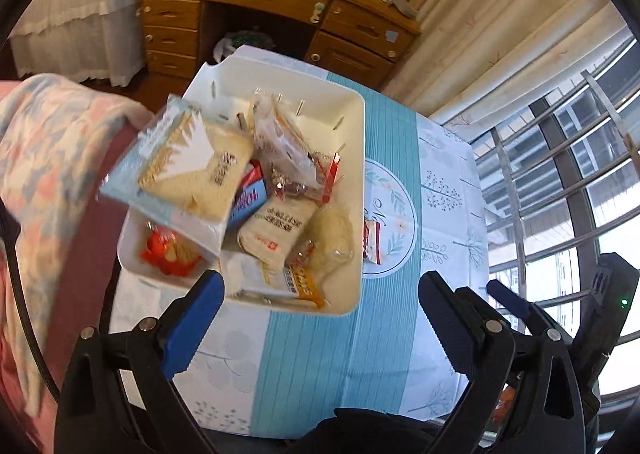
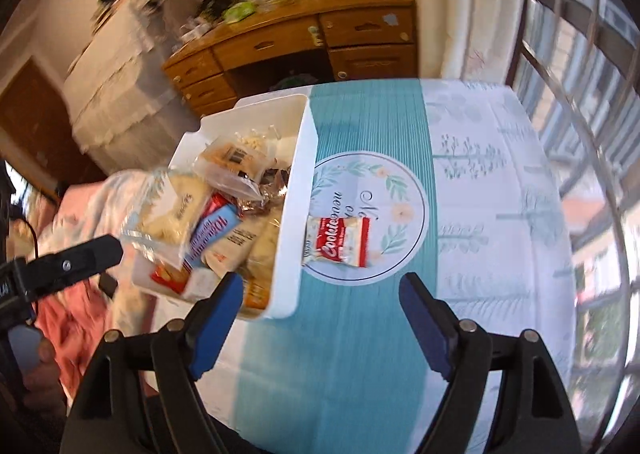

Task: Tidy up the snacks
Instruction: 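Move the right tool from the tray to the red Cookies packet on the plate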

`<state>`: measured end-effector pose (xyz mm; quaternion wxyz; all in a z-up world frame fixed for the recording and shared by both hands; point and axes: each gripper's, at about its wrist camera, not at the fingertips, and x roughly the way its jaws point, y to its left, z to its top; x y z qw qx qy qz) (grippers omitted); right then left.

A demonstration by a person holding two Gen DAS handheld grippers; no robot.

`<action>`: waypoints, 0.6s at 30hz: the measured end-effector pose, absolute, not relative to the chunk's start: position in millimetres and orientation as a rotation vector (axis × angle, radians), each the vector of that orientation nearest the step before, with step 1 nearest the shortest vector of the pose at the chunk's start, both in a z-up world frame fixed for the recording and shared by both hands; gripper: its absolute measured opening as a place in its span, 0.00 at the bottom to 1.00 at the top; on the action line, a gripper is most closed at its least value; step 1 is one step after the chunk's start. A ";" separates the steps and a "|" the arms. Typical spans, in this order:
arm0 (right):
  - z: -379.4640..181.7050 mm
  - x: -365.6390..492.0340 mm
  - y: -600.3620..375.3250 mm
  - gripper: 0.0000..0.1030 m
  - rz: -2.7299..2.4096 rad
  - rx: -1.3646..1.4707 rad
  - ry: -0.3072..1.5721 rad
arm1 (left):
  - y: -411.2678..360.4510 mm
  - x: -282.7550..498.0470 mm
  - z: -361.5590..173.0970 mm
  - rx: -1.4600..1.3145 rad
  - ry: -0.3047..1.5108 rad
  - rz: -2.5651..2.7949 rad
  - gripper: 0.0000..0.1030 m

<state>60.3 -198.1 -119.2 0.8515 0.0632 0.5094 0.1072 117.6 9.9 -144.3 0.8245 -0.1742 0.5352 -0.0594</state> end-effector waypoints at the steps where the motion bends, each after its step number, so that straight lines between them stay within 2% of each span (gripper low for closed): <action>1: -119.1 60.2 -199.8 0.82 0.238 0.112 1.065 | 5.7 115.8 -146.0 -0.377 1.140 -0.116 0.94; 9: -129.9 65.6 -206.7 0.89 0.383 -0.114 0.987 | -28.1 96.0 -161.7 -0.394 1.142 -0.043 0.94; 18: -166.2 76.3 -194.4 0.90 0.594 -0.343 0.932 | -51.5 91.3 -178.4 -0.361 1.195 0.018 0.94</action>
